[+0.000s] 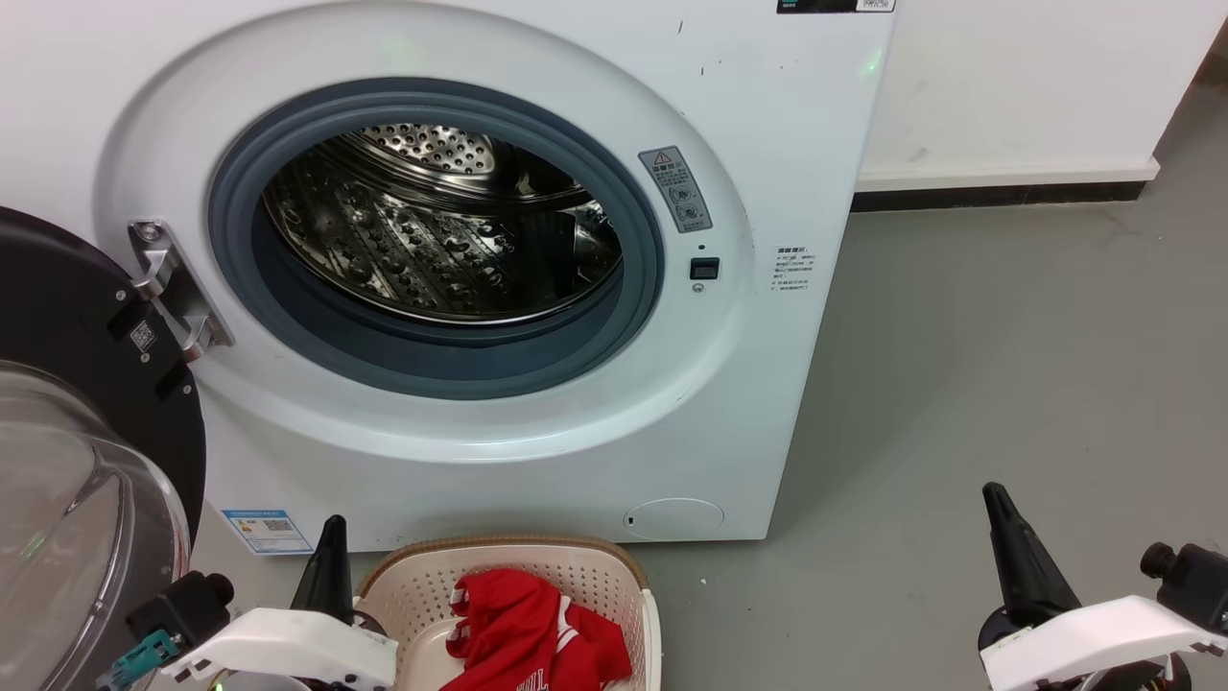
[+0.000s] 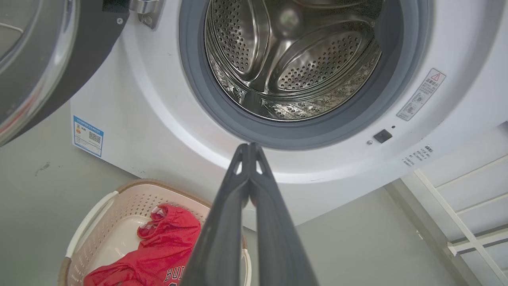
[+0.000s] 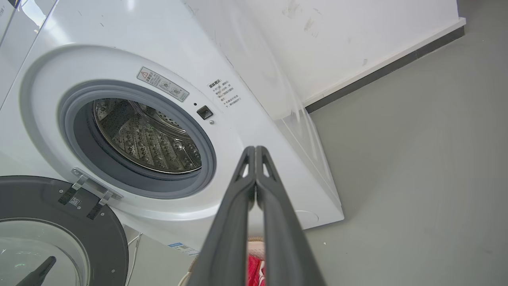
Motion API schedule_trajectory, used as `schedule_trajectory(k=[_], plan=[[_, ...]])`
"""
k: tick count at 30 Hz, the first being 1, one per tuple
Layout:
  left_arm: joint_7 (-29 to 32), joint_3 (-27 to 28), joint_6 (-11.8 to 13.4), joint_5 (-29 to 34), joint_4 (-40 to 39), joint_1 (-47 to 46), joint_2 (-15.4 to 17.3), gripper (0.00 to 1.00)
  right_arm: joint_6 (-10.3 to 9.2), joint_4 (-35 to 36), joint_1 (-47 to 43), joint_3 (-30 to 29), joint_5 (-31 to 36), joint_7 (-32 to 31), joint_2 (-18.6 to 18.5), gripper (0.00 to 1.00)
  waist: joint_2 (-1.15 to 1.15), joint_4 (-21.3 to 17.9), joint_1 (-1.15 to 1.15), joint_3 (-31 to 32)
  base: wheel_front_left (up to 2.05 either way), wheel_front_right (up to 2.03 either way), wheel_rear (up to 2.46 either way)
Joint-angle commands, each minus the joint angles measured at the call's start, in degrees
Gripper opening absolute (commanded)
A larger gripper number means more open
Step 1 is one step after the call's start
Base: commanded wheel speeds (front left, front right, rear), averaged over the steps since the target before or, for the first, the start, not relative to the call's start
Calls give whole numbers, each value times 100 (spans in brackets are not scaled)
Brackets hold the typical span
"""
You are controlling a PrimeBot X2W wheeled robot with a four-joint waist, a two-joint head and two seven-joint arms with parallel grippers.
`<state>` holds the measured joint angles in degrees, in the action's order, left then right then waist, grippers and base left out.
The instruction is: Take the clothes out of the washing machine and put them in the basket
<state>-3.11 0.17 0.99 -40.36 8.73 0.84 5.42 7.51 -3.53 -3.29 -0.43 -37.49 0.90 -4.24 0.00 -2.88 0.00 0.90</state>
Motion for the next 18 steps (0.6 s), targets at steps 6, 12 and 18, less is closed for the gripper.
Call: schedule_trajectory(k=[6, 12, 18], plan=[[138, 114, -137, -773, 24, -240, -24, 0, 0, -94, 285, -34, -879, -56, -64, 0, 0, 27, 0, -10, 0, 0, 0], [219, 166, -212, -1212, 74, -295, -47, 0, -1, -186, 351, -55, -1369, -93, -73, 0, 0, 46, 0, -17, 0, 0, 0], [298, 216, -277, -1628, 120, -340, -70, 0, -1, -272, 419, -78, -1826, -133, -79, 0, 0, 64, 0, -24, 0, 0, 0]])
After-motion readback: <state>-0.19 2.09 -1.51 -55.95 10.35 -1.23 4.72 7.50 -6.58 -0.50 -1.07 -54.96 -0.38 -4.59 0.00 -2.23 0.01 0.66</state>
